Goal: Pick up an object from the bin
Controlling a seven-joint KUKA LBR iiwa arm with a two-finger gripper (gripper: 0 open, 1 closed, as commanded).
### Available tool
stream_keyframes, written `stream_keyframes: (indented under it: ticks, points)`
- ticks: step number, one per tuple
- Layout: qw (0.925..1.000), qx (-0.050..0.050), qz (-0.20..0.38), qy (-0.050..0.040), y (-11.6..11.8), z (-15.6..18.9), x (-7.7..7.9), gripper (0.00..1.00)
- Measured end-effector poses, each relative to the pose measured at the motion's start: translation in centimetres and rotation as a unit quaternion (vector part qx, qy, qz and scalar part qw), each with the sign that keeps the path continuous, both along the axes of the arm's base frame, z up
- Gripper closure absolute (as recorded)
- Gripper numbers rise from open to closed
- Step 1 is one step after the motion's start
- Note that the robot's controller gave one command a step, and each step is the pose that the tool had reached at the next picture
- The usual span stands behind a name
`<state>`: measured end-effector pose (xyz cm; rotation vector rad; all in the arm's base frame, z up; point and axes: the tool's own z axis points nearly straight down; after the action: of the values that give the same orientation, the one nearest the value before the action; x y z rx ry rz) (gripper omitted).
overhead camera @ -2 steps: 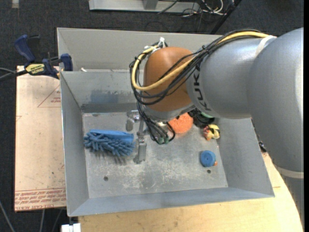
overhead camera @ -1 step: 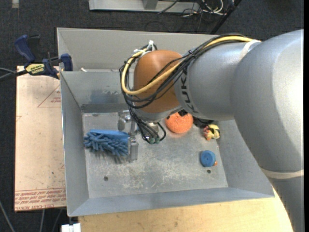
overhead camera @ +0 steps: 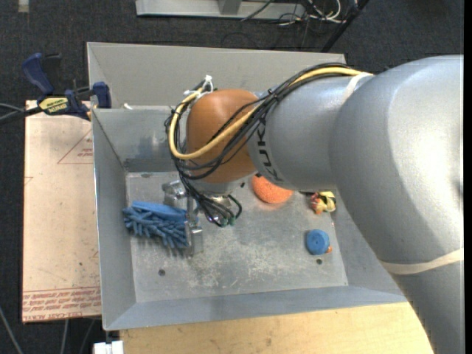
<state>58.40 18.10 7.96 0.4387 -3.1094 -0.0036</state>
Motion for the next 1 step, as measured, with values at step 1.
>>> stream_keyframes:
  ticks: [1]
  points:
    - [0.9772, 0.002, 0.212, -0.0089, 1.47, -0.91, 0.28, 1.00]
